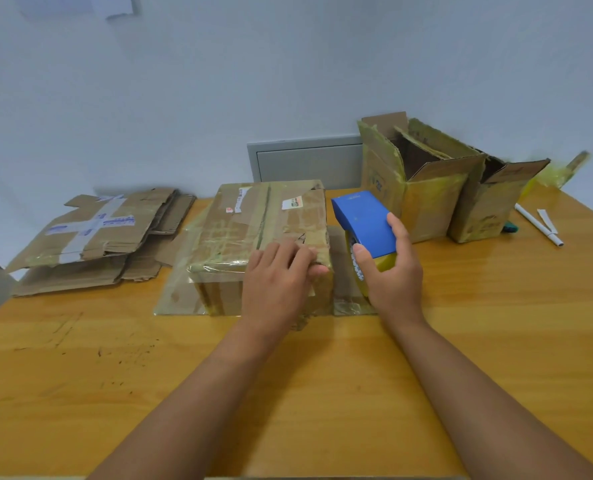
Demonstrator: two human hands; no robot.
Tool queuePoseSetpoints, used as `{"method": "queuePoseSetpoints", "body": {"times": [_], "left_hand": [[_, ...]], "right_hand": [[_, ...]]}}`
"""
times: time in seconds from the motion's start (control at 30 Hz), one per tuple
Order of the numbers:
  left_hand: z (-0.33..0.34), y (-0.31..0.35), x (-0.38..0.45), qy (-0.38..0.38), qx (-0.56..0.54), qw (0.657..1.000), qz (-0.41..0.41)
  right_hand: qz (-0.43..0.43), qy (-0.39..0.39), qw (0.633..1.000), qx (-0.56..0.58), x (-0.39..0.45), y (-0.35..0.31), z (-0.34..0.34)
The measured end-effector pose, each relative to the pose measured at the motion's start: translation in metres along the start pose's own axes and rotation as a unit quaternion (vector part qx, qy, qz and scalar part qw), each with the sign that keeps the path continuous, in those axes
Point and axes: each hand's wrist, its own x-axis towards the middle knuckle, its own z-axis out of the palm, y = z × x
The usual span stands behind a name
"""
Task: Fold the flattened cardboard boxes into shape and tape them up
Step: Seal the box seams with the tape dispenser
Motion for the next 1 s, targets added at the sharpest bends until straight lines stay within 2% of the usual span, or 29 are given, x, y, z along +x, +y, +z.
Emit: {"method": "queuePoseSetpoints", "body": {"times": [0.13,0.3,0.4,0.5,0.83,1.0], "left_hand": [[0.01,0.0,-0.007,0.034,-0.006,0.999,0.005],[0.011,-0.004,-0.006,0.029,0.006,0.999,0.028],[0.009,0.002,-0.005,0.016,0.021,1.0,0.011],[0.005,-0.002,-0.007,-0.005,-0.019,1.0,0.0],[0.004,0.006,-0.001,0.007,-0.035,0.998,-0.048],[0.0,0.024,0.005,-0.045,-0.014,0.994,-0.1]], "right_hand": [[0.002,-0.009,1.0,-0.003,-0.001,0.0,-0.003],[0.009,-0.011,1.0,-0.004,0.0,0.0,-0.003],[0.004,-0.011,1.0,-0.007,-0.002,0.0,-0.004],[0.005,-0.01,1.0,-0.008,-0.002,0.0,-0.004],[0.002,-0.011,1.0,-0.011,-0.001,-0.001,-0.004],[-0.005,-0.013,1.0,-0.012,-0.003,-0.002,-0.005]]}}
